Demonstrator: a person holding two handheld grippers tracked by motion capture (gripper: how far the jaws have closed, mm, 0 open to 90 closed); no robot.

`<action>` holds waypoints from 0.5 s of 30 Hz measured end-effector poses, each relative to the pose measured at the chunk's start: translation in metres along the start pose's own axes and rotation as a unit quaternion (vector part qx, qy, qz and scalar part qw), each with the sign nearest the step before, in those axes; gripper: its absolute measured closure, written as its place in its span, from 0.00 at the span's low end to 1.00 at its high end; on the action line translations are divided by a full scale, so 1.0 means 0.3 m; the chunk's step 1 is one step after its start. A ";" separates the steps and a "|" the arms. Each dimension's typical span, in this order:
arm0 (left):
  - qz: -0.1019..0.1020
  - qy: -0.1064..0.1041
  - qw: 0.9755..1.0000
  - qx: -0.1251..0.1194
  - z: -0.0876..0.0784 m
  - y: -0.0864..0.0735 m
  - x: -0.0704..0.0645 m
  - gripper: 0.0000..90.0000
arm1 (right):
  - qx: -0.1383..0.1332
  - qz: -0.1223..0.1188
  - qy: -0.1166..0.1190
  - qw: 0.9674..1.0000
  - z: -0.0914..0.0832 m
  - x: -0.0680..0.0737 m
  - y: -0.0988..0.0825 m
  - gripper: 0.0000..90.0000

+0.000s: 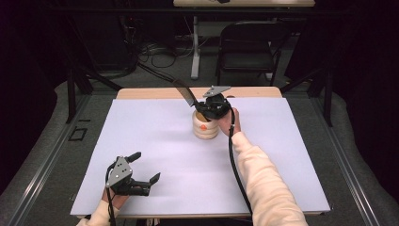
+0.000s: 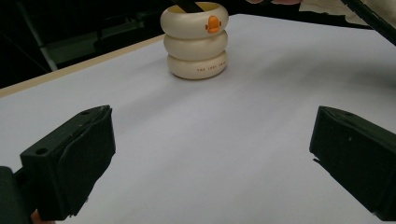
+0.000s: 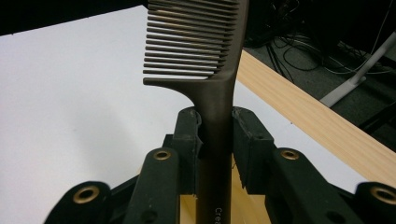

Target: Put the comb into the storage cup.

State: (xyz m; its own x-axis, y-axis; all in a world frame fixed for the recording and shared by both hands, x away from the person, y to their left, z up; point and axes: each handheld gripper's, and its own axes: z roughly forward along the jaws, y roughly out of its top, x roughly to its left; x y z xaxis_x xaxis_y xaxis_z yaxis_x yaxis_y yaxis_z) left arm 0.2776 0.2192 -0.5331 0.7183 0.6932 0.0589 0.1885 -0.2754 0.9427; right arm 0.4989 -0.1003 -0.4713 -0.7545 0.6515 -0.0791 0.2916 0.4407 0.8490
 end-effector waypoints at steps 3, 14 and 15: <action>0.001 0.000 1.000 0.000 0.000 0.000 0.000 0.00 | 0.001 -0.001 0.000 1.000 -0.001 -0.002 -0.001 0.80; 0.001 0.000 1.000 0.000 0.000 0.000 -0.001 0.00 | 0.004 -0.004 0.000 1.000 0.005 -0.004 -0.006 0.80; 0.001 0.000 1.000 0.000 0.000 0.000 0.000 0.00 | 0.004 -0.006 -0.001 1.000 0.006 -0.003 -0.006 0.80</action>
State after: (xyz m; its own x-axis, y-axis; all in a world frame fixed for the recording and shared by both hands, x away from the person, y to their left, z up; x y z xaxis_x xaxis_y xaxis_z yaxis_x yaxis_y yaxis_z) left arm 0.2776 0.2191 -0.5332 0.7187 0.6927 0.0603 0.1876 -0.2767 0.9425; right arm 0.5001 -0.1005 -0.4738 -0.7563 0.6480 -0.0898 0.2879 0.4529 0.8438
